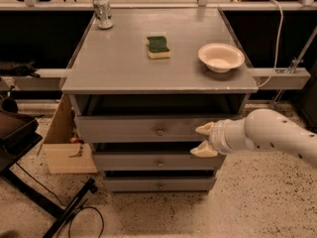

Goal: Close top drawer

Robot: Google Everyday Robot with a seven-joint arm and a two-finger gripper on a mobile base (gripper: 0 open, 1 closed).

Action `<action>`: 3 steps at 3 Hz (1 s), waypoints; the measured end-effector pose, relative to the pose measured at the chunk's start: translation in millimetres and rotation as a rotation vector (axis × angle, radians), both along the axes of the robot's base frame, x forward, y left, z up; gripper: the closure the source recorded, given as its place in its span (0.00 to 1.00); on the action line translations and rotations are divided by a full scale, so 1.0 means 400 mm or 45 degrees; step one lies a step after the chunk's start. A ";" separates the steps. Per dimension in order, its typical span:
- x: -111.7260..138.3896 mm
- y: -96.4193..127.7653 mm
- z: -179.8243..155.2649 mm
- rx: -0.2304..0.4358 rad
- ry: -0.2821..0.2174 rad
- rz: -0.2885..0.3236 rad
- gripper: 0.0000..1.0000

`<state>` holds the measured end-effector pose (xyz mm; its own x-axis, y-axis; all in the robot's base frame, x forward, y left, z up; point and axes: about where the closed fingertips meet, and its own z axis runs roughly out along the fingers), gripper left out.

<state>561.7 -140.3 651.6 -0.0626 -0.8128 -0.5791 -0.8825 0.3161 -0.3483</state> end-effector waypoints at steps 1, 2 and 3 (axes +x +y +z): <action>-0.080 0.004 0.084 -0.196 0.126 0.017 0.66; -0.093 0.003 0.271 -0.354 0.139 -0.038 0.89; -0.122 -0.047 0.457 -0.415 0.138 -0.126 0.84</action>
Offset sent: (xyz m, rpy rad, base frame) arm -0.0952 -0.0127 0.1961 -0.4929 0.3490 -0.0752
